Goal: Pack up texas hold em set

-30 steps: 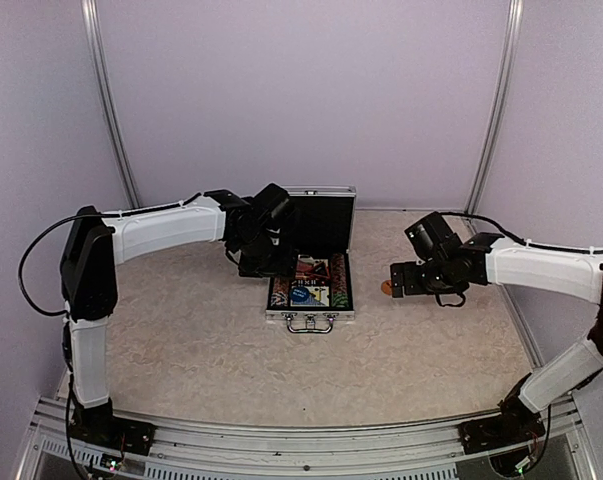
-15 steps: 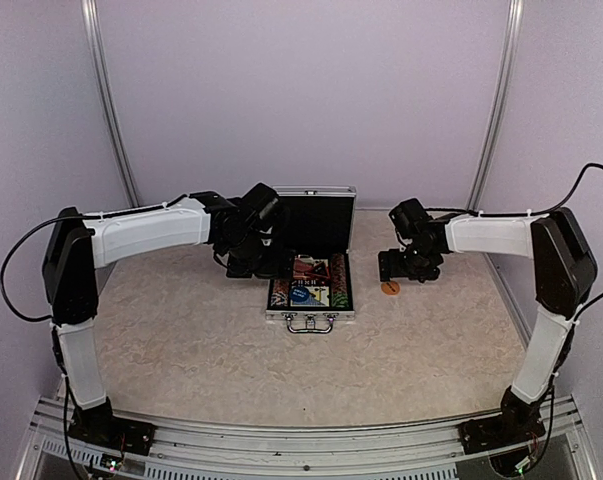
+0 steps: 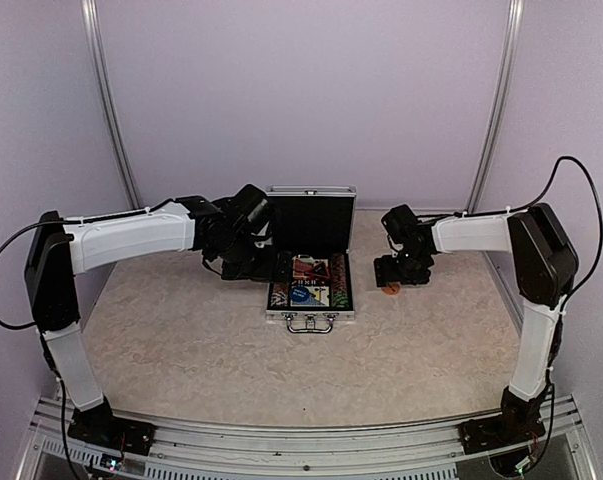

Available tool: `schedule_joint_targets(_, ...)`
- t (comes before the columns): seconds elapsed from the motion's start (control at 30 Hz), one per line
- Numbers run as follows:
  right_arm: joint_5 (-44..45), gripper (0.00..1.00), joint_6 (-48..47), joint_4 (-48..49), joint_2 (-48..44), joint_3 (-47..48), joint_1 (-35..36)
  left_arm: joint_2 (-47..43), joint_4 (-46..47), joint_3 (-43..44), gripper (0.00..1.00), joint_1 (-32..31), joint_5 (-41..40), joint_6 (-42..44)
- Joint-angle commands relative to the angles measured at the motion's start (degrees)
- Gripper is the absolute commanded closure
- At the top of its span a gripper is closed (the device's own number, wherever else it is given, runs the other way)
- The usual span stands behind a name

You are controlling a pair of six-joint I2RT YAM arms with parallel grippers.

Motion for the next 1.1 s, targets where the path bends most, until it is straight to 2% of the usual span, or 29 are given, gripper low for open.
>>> schedule_joint_targets(0.0,-0.6,0.18,-0.55,-0.18,1.88,2.11,-0.22,-1.93,2.51,-1.61,0.01,-0.19,0.98,0.97)
schedule_joint_targets(0.17,0.4,0.2,-0.42,-0.47,3.31,2.0,-0.22,-2.63,2.81,-2.34,0.01,-0.19,0.76,1.1)
schedule_joint_targets(0.37,0.2,0.28,-0.46,0.28,3.55,0.94,-0.26,-3.01,3.05,-2.43,0.01,-0.19,0.76,1.01)
schedule_joint_targets(0.5,-0.26,0.39,-0.51,0.66,3.87,0.34,-0.22,-3.05,3.13,-2.34,0.01,-0.19,0.78,0.93)
schedule_joint_targets(0.83,-2.89,0.38,0.81,4.24,4.0,-4.24,-0.21,-3.8,2.92,-2.23,0.01,0.14,0.5,1.19)
schedule_joint_targets(1.07,-3.42,0.39,0.16,4.73,5.3,-3.65,-0.24,-3.92,3.17,-2.49,0.01,0.34,0.65,1.22)
